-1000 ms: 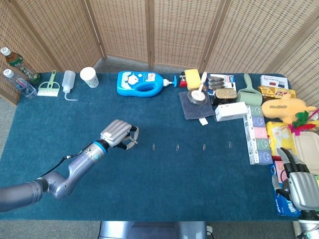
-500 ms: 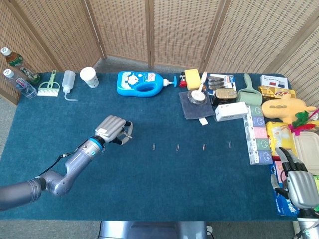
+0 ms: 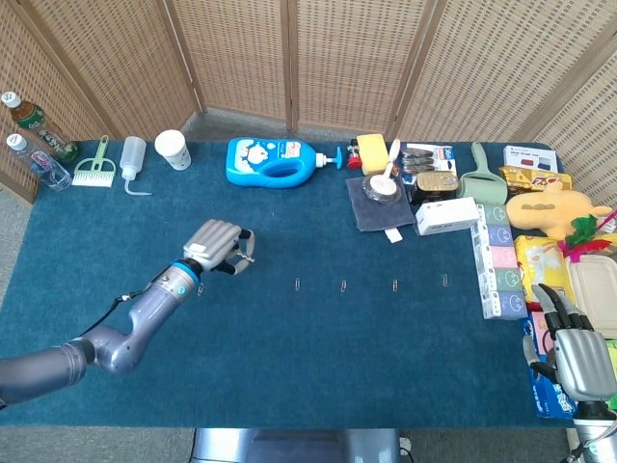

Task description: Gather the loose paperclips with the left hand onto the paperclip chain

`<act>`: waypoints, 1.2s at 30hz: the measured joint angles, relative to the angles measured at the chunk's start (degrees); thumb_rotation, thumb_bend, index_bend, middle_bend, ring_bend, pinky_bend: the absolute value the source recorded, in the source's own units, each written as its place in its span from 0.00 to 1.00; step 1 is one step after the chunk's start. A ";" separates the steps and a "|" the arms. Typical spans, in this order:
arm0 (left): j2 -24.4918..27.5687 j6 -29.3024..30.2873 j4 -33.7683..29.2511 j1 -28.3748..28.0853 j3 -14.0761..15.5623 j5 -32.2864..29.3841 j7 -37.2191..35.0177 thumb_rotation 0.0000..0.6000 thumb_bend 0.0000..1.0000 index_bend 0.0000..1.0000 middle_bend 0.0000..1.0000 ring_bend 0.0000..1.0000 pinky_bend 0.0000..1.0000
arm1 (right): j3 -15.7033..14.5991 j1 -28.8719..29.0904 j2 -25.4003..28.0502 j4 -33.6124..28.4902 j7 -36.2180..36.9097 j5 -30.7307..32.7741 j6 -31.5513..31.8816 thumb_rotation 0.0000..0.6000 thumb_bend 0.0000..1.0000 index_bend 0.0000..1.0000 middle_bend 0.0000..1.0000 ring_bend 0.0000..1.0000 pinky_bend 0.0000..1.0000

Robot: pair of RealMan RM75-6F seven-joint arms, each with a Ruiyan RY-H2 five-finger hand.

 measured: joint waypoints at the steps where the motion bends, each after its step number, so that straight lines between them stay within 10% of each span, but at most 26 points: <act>1: -0.61 -0.10 -0.03 -0.29 0.01 0.50 -0.13 1.00 0.39 0.67 1.00 1.00 1.00 | 0.00 0.02 0.04 -0.04 -0.06 -0.03 0.00 1.00 0.51 0.00 0.12 0.10 0.22; 36: -17.95 -6.32 12.09 -9.08 -1.02 2.31 -1.22 1.00 0.39 0.67 1.00 1.00 1.00 | -0.44 -1.59 0.59 1.30 2.15 1.00 1.31 1.00 0.51 0.00 0.12 0.10 0.22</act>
